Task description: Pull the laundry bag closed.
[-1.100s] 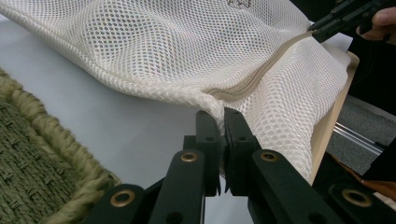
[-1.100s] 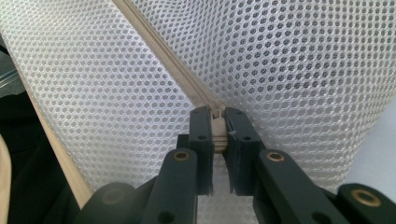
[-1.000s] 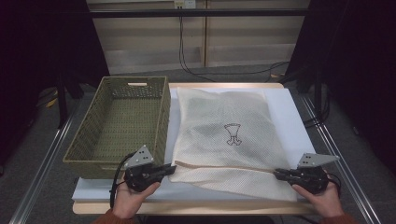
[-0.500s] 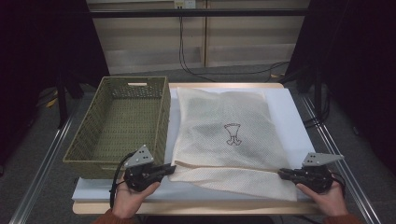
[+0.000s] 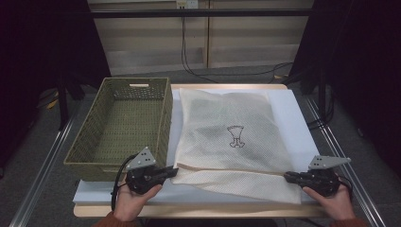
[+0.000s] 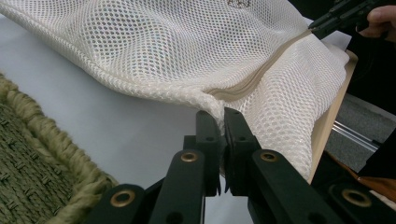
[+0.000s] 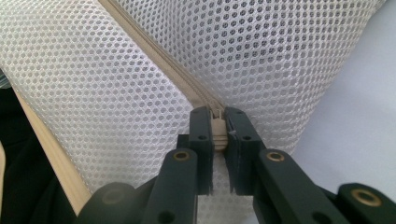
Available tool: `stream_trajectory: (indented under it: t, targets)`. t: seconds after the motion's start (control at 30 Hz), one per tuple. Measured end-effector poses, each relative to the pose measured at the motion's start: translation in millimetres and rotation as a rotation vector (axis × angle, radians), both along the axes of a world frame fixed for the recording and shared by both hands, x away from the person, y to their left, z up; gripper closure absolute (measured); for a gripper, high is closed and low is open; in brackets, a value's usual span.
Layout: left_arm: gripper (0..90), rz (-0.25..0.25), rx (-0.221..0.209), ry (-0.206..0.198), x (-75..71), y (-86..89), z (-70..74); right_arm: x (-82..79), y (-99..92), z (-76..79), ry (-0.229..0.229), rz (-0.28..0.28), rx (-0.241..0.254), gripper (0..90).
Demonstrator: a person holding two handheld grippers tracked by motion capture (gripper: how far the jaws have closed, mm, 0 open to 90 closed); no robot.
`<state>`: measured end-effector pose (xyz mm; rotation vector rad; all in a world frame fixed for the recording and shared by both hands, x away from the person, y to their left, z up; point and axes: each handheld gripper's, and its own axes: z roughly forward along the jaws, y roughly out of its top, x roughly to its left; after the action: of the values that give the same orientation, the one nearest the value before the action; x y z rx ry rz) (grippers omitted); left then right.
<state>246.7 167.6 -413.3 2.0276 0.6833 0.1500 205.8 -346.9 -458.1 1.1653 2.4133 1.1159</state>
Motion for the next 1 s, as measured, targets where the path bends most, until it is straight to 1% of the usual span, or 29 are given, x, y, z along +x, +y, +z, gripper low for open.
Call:
stream_trajectory:
  t: [0.03,0.07,0.1,0.13,0.17,0.2,0.23,0.27,0.3,0.33,0.43,0.47,0.5,0.57,0.6,0.67,0.7,0.73,0.77,0.8,0.83,0.87,0.9,0.93,0.97,1.0]
  targets:
    - [86.6,0.003,0.006,-0.002,-0.4,0.0,0.3,-0.7,0.3,0.6,-0.002,-0.003,-0.009,82.7]
    - [86.6,0.005,0.000,0.000,-0.7,-0.3,-0.2,-1.8,-0.6,1.4,-0.002,-0.003,-0.008,82.7]
    - [86.6,0.006,0.005,-0.002,-0.8,-0.4,-0.3,-1.8,-0.6,1.4,-0.002,-0.003,-0.008,82.7]
    - [86.6,0.007,0.002,0.005,0.0,1.7,-1.2,-3.3,-4.1,0.8,-0.007,-0.022,-0.042,82.8]
    - [86.6,0.007,0.002,0.005,0.0,1.7,-1.2,-3.3,-4.1,0.8,-0.007,-0.022,-0.042,82.8]
    - [86.6,-0.001,0.001,0.006,1.1,2.4,-2.6,-5.2,-13.9,-1.6,0.006,-0.047,0.008,82.7]
    - [86.6,-0.001,0.001,0.006,1.1,2.4,-2.6,-5.2,-13.9,-1.6,0.006,-0.047,0.008,82.7]
    - [86.6,0.006,0.011,0.006,0.8,1.5,-2.7,-5.5,-15.6,-1.4,0.011,-0.051,0.025,82.8]
    - [86.7,0.007,0.014,0.003,1.0,1.6,-2.3,-5.7,-14.6,0.0,0.006,-0.052,0.009,82.7]
    - [86.6,0.015,0.008,0.001,0.2,2.7,-1.0,-5.2,-10.2,1.6,-0.006,-0.039,-0.030,82.8]
    - [86.7,0.008,0.012,-0.001,-0.5,2.3,-1.3,-5.0,-12.0,0.6,-0.006,-0.047,-0.030,82.8]
    - [86.9,0.010,0.043,0.001,-1.0,-0.5,-2.6,-5.5,-15.0,-0.5,-0.008,-0.051,-0.024,82.8]
    - [86.9,0.019,0.043,0.002,-1.1,-0.8,-2.6,-6.1,-16.3,-1.0,-0.001,-0.057,-0.017,82.9]
    - [86.9,0.011,0.037,0.002,-0.4,-0.7,-2.5,-6.2,-17.4,-1.8,-0.001,-0.053,-0.015,82.8]
    - [86.9,0.011,0.033,-0.003,-1.7,-0.9,-2.3,-6.8,-16.4,-2.0,-0.002,-0.059,-0.026,82.8]
    - [86.8,0.008,0.033,-0.007,-2.6,-0.7,-3.1,-6.7,-15.8,-1.7,-0.006,-0.059,-0.028,82.8]
    - [86.8,0.009,0.041,-0.008,-3.8,-0.8,-4.6,-6.7,-15.1,-1.0,-0.010,-0.063,-0.029,82.8]
    - [86.6,-0.002,0.043,-0.016,-4.9,-0.2,-10.7,-6.9,-13.0,-0.8,-0.011,-0.061,-0.041,82.7]
    - [86.4,-0.002,0.043,-0.016,-4.9,-0.2,-10.7,-6.9,-13.0,-0.8,-0.011,-0.061,-0.041,82.7]
    - [86.2,-0.015,0.052,-0.019,-6.8,0.0,-17.5,-7.3,-11.5,-1.7,-0.011,-0.064,-0.037,82.7]
    - [86.1,-0.020,0.055,-0.014,-7.5,-0.1,-21.1,-6.7,-11.4,-2.3,-0.019,-0.058,-0.041,82.6]
    - [86.0,-0.020,0.055,-0.014,-7.5,-0.1,-21.1,-6.9,-10.7,-2.5,-0.016,-0.062,-0.043,82.6]
    - [86.0,-0.016,0.057,-0.012,-9.0,-0.5,-25.0,-6.9,-10.7,-2.5,-0.016,-0.062,-0.043,82.6]
    - [86.0,-0.017,0.076,-0.005,-11.7,-1.8,-33.0,-6.4,-8.9,-3.9,-0.015,-0.063,-0.048,82.6]
    - [86.0,-0.017,0.076,-0.005,-11.7,-1.8,-33.0,-6.4,-8.9,-3.9,-0.015,-0.063,-0.048,82.6]
    - [86.0,-0.008,0.099,0.000,-13.1,-3.6,-39.9,-6.2,-7.4,-5.3,-0.017,-0.063,-0.065,82.6]
